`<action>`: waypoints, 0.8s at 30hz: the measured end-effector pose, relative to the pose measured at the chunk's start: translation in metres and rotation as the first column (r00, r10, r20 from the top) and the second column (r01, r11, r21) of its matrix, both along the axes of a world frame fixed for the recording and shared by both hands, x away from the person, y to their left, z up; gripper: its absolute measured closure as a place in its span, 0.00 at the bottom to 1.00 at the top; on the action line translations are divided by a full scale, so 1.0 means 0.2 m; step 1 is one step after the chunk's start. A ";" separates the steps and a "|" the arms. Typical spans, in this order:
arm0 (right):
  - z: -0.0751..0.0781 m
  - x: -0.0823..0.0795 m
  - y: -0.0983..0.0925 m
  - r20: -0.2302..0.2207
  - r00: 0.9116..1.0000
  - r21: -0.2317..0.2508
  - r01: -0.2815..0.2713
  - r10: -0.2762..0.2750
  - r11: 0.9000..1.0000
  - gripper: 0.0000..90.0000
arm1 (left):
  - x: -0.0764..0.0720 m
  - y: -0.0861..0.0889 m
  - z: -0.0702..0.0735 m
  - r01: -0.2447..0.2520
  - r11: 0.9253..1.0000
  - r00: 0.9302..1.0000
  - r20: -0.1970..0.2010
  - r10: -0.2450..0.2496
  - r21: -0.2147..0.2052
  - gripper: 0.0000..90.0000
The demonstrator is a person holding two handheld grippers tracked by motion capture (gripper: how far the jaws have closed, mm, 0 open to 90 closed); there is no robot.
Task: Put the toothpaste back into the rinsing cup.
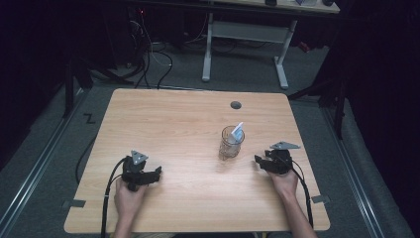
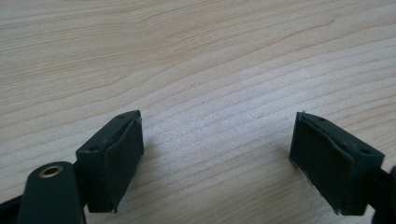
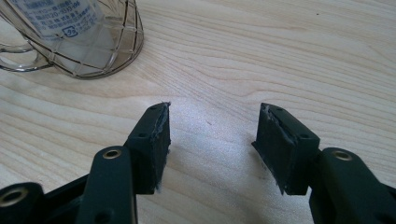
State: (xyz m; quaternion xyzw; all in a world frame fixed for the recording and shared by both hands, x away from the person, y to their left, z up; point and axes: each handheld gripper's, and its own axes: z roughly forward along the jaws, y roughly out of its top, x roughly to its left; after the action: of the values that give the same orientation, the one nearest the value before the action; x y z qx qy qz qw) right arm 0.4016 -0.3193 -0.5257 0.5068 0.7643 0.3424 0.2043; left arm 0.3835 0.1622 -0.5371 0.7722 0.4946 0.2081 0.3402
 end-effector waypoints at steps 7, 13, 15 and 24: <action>-0.01 0.01 0.00 -0.002 1.000 -0.005 0.005 -0.005 1.000 0.50 | 0.00 0.00 0.00 -0.001 1.000 1.000 0.000 0.001 0.000 0.19; -0.02 0.01 0.01 0.000 1.000 -0.010 0.007 -0.007 1.000 0.50 | 0.00 0.00 0.00 0.000 1.000 1.000 0.000 0.000 0.000 0.19; -0.02 0.01 0.01 0.003 1.000 -0.018 0.008 -0.008 1.000 0.50 | 0.00 0.00 0.00 0.000 1.000 1.000 0.000 0.000 0.000 0.19; -0.02 0.01 0.02 0.022 1.000 -0.049 0.003 -0.002 0.999 0.49 | 0.00 0.00 0.00 0.000 1.000 1.000 0.000 0.000 0.000 0.19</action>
State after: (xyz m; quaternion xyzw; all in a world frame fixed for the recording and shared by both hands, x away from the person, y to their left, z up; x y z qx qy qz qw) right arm 0.4042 -0.3151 -0.5305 0.4989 0.7695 0.3289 0.2254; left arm 0.3835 0.1622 -0.5372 0.7721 0.4946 0.2083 0.3403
